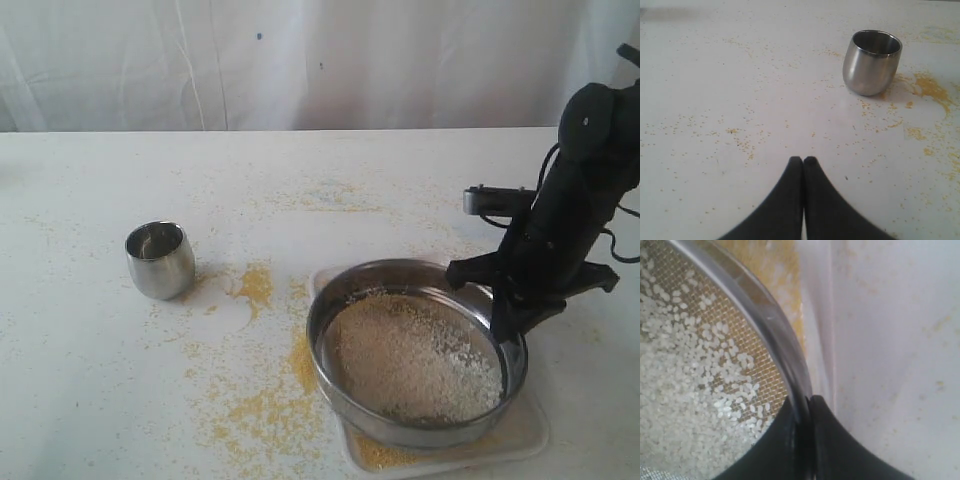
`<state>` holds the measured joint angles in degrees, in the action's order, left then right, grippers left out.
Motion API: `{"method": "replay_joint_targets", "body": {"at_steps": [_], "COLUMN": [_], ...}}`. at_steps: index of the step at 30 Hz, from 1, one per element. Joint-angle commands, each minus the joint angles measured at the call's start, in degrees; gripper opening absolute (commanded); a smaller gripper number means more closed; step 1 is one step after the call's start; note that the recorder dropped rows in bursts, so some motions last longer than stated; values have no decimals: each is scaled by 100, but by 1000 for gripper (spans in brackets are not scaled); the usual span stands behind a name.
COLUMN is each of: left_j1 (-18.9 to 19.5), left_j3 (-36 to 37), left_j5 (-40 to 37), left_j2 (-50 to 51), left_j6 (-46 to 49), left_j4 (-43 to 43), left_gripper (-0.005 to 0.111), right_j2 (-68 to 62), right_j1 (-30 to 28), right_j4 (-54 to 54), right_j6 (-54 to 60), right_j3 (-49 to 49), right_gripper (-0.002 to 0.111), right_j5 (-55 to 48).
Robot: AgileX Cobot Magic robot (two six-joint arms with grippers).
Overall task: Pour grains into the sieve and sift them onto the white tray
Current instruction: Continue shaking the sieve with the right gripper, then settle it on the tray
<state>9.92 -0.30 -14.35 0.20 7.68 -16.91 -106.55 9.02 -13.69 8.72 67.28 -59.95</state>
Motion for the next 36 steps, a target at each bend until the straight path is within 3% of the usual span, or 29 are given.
{"method": "replay_joint_targets", "body": {"at_steps": [1,6,11,17,23,25,29,34,36], "left_j1": [-34,-34,-34,-34,-34,-34,-34,-34,-34], "left_j3": [30,30,30,30,30,30,30,30,30], "left_j5": [-14,-14,-14,-14,-14,-14,-14,-14,-14], "left_j2": [-20,-20,-20,-20,-20,-20,-20,-20,-20], "left_j6": [2,2,2,2,2,2,2,2,2], "left_j4": [-58,-58,-58,-58,-58,-58,-58,-58,-58], "left_gripper": [0,0,0,0,0,0,0,0,0], "right_j2": [49,72,72,458,1054,1009,783,666,654], "right_j1": [6,6,6,6,6,6,6,6,6], "right_j4": [-235,-214,-234,-544,-346,-322,-311,-160,-176], "right_j6": [461,86,156,166,204,204,329,428,179], "right_j3": [-36,-191,-353,-357,-52,11,-13,35,61], "right_gripper": [0,0,0,0,0,0,0,0,0], "right_j5": [776,291,950,695,1799,1471,-186,864,385]}}
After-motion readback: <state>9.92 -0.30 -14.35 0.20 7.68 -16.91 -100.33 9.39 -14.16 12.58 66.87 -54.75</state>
